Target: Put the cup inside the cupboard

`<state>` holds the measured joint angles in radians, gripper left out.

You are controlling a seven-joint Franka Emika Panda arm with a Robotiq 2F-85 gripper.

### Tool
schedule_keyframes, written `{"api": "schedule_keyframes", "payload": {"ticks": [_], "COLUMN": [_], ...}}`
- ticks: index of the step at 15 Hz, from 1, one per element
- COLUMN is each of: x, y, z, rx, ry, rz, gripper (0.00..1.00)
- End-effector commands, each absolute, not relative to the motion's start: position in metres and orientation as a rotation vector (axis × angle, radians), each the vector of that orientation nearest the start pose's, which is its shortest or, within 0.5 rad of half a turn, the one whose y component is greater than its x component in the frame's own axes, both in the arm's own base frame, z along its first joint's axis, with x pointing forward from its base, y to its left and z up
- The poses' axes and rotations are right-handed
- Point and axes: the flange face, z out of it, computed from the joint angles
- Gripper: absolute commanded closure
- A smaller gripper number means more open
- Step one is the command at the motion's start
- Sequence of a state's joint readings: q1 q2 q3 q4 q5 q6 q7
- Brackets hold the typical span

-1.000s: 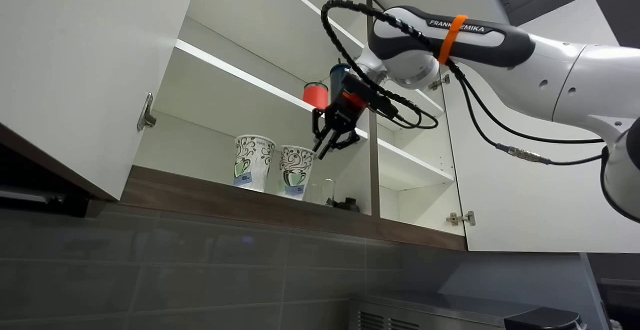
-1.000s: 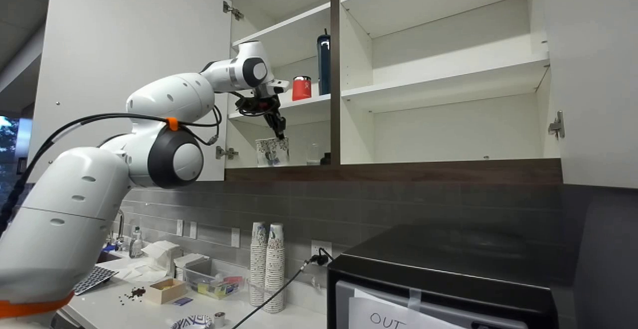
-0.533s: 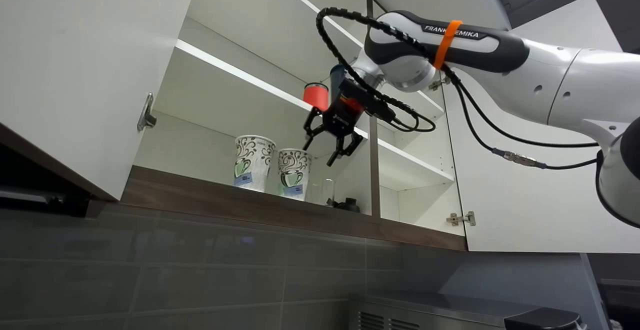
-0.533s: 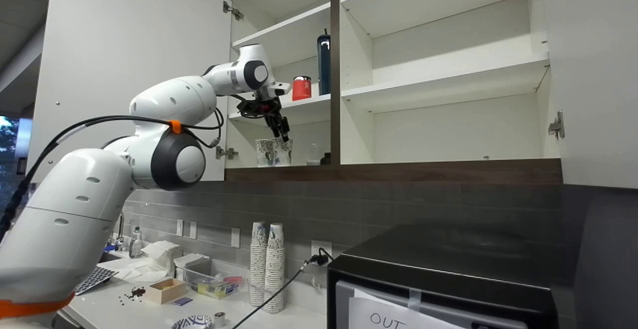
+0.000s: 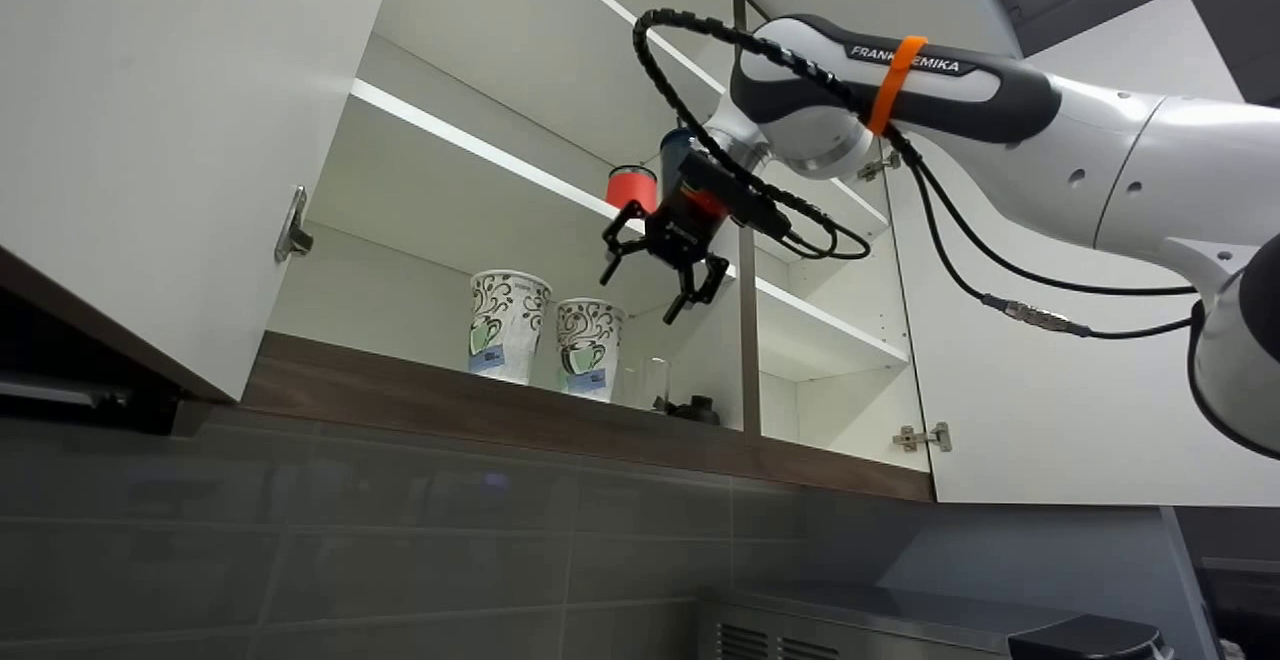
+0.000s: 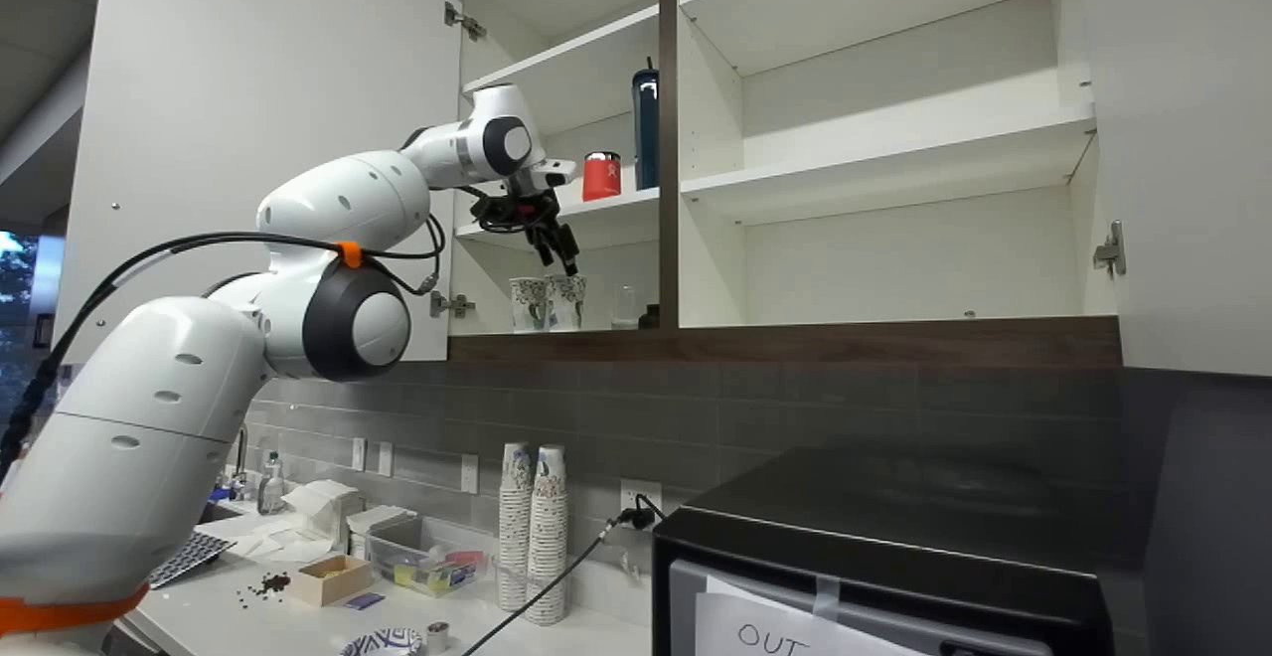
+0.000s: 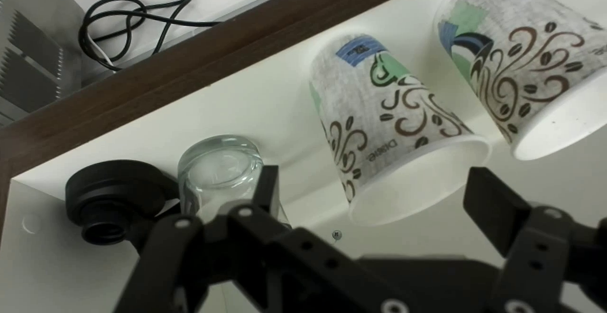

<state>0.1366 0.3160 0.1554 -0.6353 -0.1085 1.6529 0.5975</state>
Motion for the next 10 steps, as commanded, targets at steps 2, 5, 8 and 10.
{"api": "schedule_keyframes", "payload": {"ticks": [2, 5, 8, 10], "x": [0.566, 0.564, 0.556, 0.551], "y": [0.130, 0.129, 0.126, 0.121], "z": [0.881, 0.893, 0.901, 0.901], "rx": [-2.693, -2.651, -2.642, -2.673], "ry": [0.392, 0.300, 0.237, 0.226], "rz": [-1.036, -1.150, -1.152, -1.128], "gripper": [0.00, 0.00, 0.00, 0.00]}}
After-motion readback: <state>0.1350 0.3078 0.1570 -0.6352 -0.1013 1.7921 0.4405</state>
